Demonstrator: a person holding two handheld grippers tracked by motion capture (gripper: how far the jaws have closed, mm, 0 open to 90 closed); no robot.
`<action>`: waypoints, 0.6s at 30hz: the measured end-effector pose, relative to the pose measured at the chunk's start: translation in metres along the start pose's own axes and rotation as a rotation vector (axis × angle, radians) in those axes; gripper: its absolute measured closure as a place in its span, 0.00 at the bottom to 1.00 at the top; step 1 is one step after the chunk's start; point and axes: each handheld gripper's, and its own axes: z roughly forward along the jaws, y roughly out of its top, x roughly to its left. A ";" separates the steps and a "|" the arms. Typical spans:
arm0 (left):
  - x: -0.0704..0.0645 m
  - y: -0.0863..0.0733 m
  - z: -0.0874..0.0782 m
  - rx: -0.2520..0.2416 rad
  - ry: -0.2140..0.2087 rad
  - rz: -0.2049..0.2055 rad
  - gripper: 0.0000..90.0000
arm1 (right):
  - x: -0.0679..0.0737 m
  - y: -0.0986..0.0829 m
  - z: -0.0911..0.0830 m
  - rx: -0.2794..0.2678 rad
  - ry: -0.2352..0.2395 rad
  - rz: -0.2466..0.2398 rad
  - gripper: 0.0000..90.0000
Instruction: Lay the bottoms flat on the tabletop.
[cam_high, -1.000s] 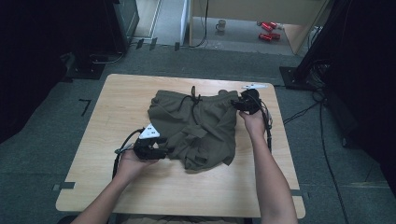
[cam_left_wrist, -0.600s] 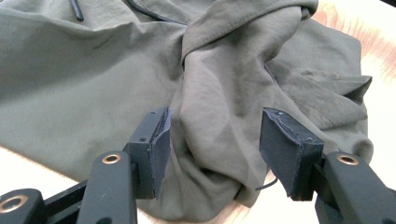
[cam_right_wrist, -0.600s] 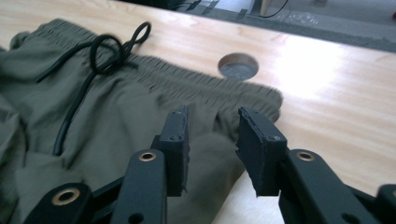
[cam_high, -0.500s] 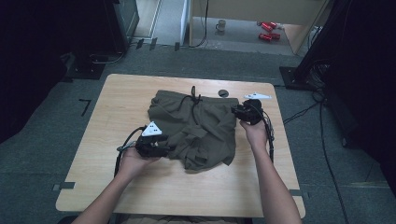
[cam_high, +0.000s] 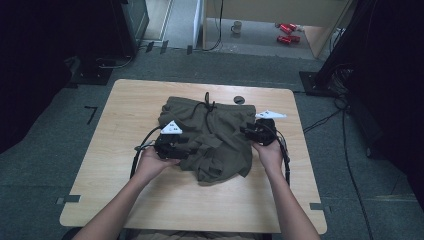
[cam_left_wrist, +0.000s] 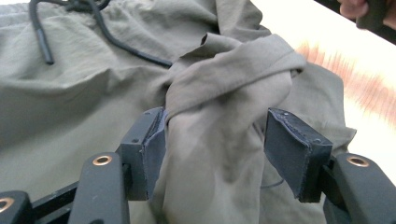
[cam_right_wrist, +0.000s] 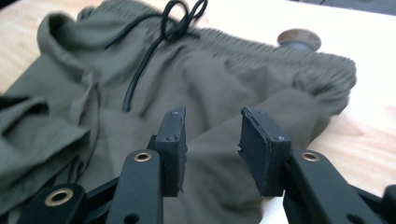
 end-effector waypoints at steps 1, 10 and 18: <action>-0.001 0.002 0.002 0.006 0.002 0.002 0.42 | 0.002 -0.003 0.000 0.003 0.000 -0.013 0.67; -0.008 0.013 0.010 0.005 -0.017 0.012 0.41 | 0.020 -0.028 0.005 0.038 0.022 -0.047 0.66; -0.010 0.022 0.025 0.031 -0.019 0.029 0.36 | 0.030 -0.043 0.011 0.047 0.042 -0.056 0.63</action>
